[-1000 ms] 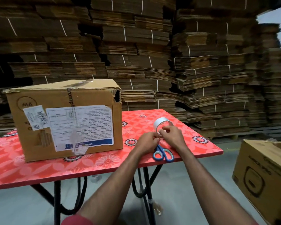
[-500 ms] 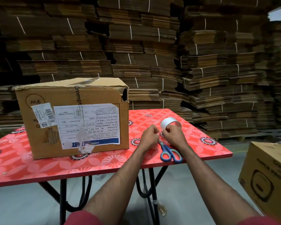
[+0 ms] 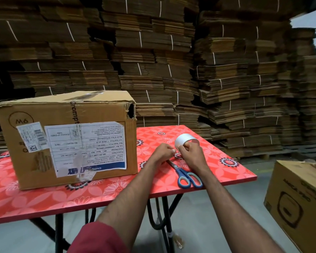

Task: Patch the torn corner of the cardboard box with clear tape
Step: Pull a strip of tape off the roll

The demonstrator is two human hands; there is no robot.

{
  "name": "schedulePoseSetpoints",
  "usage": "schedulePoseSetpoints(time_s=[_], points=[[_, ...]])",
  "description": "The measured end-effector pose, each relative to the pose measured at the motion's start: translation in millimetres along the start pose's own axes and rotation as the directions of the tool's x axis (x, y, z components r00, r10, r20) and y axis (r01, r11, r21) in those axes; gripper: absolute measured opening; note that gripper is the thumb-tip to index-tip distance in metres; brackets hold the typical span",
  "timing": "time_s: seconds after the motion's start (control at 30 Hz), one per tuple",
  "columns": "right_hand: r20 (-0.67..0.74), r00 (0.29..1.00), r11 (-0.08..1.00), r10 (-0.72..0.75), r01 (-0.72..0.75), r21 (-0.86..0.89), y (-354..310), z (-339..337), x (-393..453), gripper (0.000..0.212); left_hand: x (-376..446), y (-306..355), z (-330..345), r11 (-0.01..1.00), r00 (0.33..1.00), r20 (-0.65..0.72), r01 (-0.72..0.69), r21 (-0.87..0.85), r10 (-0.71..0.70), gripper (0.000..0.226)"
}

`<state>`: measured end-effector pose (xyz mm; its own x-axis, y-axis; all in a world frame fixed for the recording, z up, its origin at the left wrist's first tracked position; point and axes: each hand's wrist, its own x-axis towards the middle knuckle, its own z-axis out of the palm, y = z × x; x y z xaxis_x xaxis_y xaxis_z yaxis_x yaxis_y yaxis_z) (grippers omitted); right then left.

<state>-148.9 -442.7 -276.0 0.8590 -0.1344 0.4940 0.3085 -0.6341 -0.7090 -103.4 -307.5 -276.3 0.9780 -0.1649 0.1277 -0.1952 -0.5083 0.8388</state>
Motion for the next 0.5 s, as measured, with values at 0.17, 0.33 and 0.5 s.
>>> schedulePoseSetpoints(time_s=[0.17, 0.33, 0.5], points=[[-0.106, 0.994, 0.995, 0.011, -0.001, 0.096, 2.5, -3.4, 4.6, 0.040, 2.2, -1.8, -8.0, 0.985, 0.999, 0.039, 0.044, -0.170, -0.038, 0.018], [-0.148, 0.985, 0.965, 0.089, -0.049, 0.259, 7.2, -8.2, 8.3, 0.037, -1.9, 5.8, -13.7, 0.933, 0.997, 0.025, 0.083, -0.350, -0.079, 0.019], [-0.141, 0.986, 0.946, 0.087, -0.037, 0.323, 6.1, -7.2, 7.5, 0.036, -2.0, 7.2, -11.4, 0.843, 0.994, -0.009, 0.089, -0.531, -0.111, 0.022]])
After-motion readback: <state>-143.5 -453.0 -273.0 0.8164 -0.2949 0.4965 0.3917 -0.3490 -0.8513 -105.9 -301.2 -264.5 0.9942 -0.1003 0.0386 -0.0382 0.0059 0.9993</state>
